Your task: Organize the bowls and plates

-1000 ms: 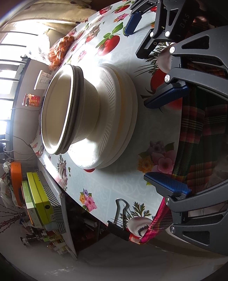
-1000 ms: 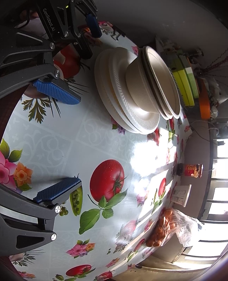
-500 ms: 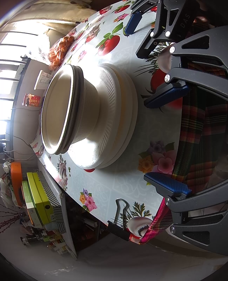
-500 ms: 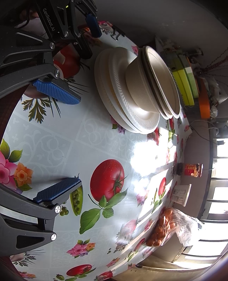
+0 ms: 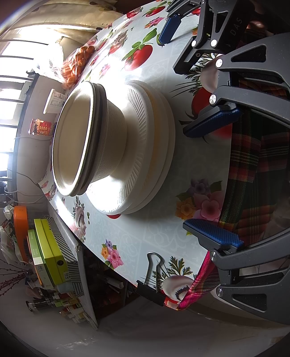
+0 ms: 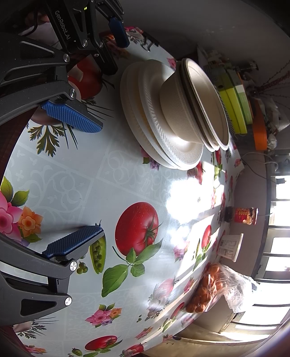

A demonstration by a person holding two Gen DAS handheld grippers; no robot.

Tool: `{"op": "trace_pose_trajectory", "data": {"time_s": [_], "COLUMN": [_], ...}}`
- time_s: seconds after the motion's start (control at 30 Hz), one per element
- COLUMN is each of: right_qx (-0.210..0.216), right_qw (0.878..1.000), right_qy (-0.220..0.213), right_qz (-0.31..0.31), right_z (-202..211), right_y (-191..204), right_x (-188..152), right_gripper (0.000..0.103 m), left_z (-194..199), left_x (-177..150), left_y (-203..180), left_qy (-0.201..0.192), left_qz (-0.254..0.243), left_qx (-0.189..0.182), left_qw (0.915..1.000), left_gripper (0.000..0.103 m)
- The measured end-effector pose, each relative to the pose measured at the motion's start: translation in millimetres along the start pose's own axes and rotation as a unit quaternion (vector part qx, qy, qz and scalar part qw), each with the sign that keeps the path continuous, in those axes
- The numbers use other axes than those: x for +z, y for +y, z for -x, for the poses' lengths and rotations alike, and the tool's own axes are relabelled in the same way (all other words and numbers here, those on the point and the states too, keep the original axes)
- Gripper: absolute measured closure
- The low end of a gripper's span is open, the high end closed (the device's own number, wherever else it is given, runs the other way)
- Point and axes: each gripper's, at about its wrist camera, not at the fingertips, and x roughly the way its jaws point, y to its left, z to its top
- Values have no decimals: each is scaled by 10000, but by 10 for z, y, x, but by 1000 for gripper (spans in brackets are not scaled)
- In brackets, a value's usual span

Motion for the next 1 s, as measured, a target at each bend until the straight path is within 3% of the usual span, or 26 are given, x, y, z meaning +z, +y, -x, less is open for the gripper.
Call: {"op": "trace_pose_trajectory", "data": {"time_s": [1.0], "right_qx": [-1], "right_qw": [10000], "right_qy": [-3], "right_qz": [5], "right_z": [-1], "right_y": [3], "right_x": [-6], "right_gripper": [17], "left_z": [1], "left_x": [1], "left_y": [0], "left_qy": [1], "left_qz": [2], "left_qx": [2], "left_qw": [10000], "left_gripper": [27]}}
